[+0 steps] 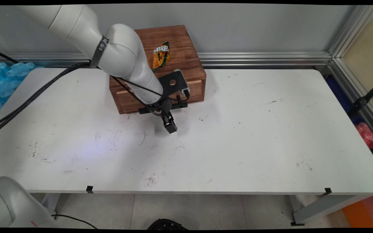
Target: Open the drawer
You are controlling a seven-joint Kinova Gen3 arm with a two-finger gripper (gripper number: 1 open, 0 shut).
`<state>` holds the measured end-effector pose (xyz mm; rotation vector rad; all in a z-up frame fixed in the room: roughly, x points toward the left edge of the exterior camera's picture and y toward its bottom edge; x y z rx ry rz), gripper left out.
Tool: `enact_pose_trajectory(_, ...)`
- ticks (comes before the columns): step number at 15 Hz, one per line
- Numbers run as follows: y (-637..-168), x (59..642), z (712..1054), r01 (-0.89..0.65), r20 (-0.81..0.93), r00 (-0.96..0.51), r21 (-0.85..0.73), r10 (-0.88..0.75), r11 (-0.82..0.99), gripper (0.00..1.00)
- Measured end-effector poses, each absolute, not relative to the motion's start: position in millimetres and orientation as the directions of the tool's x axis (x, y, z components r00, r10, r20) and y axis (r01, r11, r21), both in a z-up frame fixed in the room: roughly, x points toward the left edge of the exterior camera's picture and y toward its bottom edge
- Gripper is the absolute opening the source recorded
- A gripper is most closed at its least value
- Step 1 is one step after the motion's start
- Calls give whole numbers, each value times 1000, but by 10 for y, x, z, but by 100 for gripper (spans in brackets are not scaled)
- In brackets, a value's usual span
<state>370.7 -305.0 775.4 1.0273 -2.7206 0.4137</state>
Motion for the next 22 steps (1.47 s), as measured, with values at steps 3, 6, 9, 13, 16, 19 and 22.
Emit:
enact_pose_trajectory(3, -3008, 3693, 7736, -668, 281, -738, -171, -614, 724, 100)
enact_pose_trajectory(6, -2946, 3670, 7719, -663, 277, -740, -154, -613, 732, 100)
enact_pose_trajectory(9, -2883, 3645, 7706, -659, 273, -743, -139, -611, 739, 100)
enact_pose_trajectory(13, -2798, 3607, 7699, -652, 272, -747, -123, -607, 748, 100)
enact_pose_trajectory(16, -2718, 3576, 7702, -648, 273, -749, -112, -603, 754, 100)
enact_pose_trajectory(19, -2635, 3543, 7717, -642, 276, -752, -101, -599, 760, 100)
enact_pose_trajectory(22, -2544, 3517, 7740, -636, 279, -755, -91, -593, 766, 100)
